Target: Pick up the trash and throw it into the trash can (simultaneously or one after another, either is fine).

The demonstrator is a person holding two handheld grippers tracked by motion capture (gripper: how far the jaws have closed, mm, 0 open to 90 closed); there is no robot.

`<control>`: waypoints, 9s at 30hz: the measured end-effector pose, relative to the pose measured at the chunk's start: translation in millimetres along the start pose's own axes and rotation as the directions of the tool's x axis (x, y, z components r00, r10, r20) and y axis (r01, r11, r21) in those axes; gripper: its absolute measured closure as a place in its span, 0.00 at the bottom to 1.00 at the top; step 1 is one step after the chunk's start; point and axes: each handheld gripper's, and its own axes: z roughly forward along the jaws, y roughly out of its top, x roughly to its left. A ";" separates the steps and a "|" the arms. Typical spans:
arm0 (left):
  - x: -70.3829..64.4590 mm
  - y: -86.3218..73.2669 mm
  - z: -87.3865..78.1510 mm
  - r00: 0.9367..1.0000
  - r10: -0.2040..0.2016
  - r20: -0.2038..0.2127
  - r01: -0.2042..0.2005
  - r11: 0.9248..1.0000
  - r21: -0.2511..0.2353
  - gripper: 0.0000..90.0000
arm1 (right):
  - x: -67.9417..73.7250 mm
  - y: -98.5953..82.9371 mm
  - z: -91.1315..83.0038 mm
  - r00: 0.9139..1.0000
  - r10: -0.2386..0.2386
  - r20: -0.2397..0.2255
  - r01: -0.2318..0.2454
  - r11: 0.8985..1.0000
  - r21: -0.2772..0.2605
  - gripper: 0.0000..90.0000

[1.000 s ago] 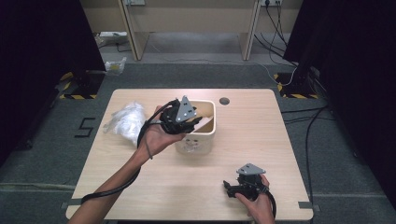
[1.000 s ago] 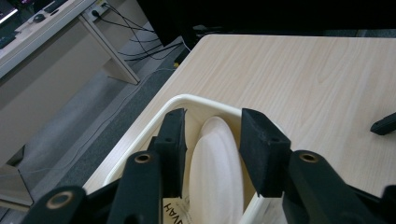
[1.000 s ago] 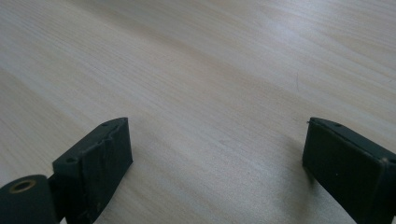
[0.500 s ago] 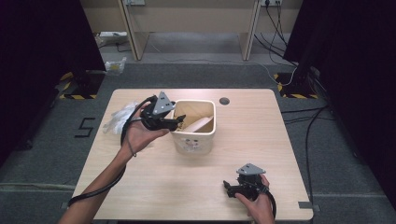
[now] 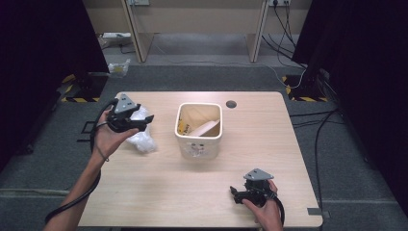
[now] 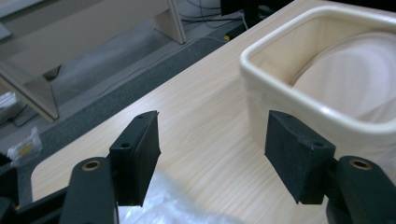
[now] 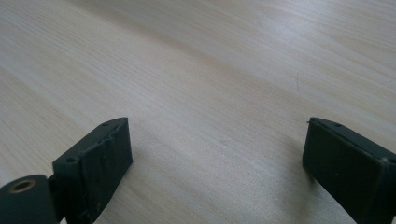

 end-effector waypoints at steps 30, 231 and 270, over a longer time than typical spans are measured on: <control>40.8 -82.4 57.1 0.985 -0.115 -0.131 0.138 0.974 0.180 0.33 | -0.1 0.1 -0.1 1.000 -0.001 -0.001 0.001 1.000 0.002 0.09; -92.2 101.0 13.2 0.941 0.313 0.127 -0.307 0.949 -0.065 0.99 | 0.2 0.2 -0.1 1.000 0.000 0.000 0.000 1.000 0.001 0.09; -97.2 57.4 111.1 0.954 0.197 0.226 -0.230 0.964 0.131 0.88 | 0.3 0.2 0.0 1.000 0.001 -0.001 -0.001 1.000 0.002 0.09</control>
